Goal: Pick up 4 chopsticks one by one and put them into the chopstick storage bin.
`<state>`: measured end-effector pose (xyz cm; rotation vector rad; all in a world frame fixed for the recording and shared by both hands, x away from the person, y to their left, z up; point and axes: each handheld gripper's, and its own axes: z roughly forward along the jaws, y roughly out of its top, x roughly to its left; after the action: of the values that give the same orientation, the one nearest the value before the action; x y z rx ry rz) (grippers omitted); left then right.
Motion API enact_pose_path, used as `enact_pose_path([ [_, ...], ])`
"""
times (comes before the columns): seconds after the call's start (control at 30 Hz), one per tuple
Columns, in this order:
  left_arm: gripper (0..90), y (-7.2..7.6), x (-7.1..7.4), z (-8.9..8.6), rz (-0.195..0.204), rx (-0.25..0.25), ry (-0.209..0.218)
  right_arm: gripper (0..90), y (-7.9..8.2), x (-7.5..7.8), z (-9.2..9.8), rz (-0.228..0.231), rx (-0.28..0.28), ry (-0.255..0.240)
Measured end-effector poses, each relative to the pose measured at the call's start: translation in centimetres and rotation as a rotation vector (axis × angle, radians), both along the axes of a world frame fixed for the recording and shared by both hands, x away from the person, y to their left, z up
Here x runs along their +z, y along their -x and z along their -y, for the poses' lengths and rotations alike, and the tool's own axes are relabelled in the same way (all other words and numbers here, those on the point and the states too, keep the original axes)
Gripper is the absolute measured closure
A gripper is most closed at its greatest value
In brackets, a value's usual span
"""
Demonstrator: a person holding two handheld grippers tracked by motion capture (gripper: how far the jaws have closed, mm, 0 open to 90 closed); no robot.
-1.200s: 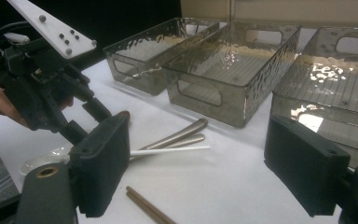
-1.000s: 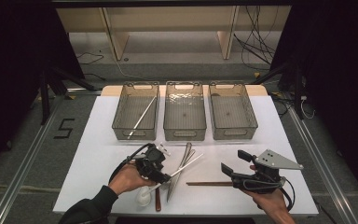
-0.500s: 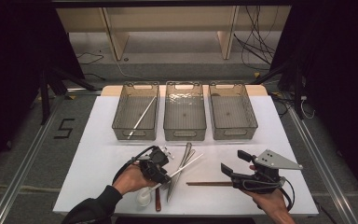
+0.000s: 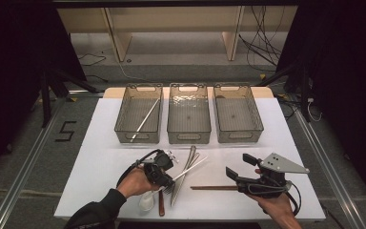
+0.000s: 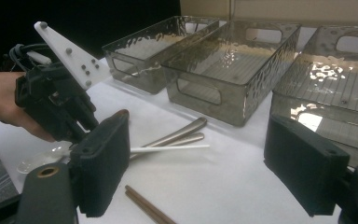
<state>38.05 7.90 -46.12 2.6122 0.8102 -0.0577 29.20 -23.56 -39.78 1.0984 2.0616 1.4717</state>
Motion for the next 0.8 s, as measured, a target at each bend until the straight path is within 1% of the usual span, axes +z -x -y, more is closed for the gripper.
enact_pose_path([
  [0.17,81.9,-0.2,-0.1,-0.1,-0.006,-0.003,0.007,23.5,0.0,0.0,0.0,0.000,0.000,0.000],
  [0.37,83.3,-0.1,0.0,-0.1,0.014,-0.013,0.003,23.5,0.0,0.0,0.0,0.000,0.000,0.000],
  [0.47,83.5,-0.1,0.0,-0.1,0.030,-0.006,0.004,23.5,0.0,0.0,0.0,0.000,0.000,0.000],
  [0.57,83.6,-0.2,0.1,-0.3,0.036,-0.009,0.002,23.5,0.0,0.0,0.0,-0.001,-0.001,-0.002],
  [0.7,83.7,-0.2,0.5,-0.4,0.046,-0.004,0.029,23.5,0.0,0.0,0.1,0.002,-0.003,-0.001],
  [0.77,83.7,-0.2,0.9,-0.5,0.050,-0.007,0.039,23.5,0.0,0.0,0.1,0.001,-0.003,-0.001],
  [0.8,83.7,-0.1,1.2,-0.6,0.054,-0.005,0.051,23.5,0.0,0.0,0.1,0.001,-0.003,-0.002],
])
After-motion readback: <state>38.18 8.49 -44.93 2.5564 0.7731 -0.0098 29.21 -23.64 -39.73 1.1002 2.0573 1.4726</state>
